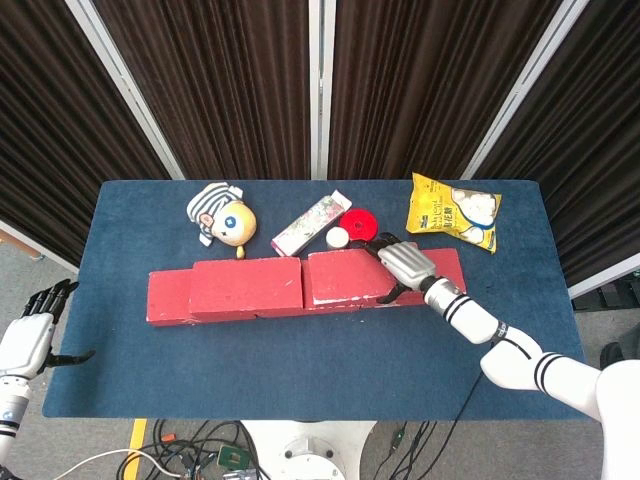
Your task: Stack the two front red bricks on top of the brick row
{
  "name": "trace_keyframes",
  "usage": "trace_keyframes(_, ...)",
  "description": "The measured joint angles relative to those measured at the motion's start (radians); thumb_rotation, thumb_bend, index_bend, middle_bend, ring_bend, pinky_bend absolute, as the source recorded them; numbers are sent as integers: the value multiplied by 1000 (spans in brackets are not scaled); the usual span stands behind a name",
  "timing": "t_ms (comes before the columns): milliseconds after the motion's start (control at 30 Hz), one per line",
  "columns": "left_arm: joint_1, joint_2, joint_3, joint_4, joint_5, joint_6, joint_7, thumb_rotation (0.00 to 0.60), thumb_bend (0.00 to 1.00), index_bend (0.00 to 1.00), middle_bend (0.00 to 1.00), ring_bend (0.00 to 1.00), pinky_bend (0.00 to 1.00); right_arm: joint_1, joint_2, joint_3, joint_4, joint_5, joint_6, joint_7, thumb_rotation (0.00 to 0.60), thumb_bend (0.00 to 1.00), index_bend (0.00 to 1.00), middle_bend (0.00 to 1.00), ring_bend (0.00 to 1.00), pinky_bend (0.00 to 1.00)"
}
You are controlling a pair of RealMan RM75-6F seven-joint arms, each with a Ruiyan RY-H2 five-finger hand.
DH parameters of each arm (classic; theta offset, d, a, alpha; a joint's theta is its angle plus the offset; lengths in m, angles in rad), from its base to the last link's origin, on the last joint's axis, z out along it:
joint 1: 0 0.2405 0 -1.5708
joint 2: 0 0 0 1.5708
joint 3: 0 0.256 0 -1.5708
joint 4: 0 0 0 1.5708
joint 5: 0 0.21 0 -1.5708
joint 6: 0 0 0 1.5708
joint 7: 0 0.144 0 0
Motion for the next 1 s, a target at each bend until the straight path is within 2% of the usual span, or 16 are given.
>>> trace_keyframes(1000, 3, 2, 5, 13, 6, -22, -51, 600, 0, 0, 0, 0, 0, 6, -45, 17, 12, 28, -29, -25, 600, 83, 0, 225, 203, 34)
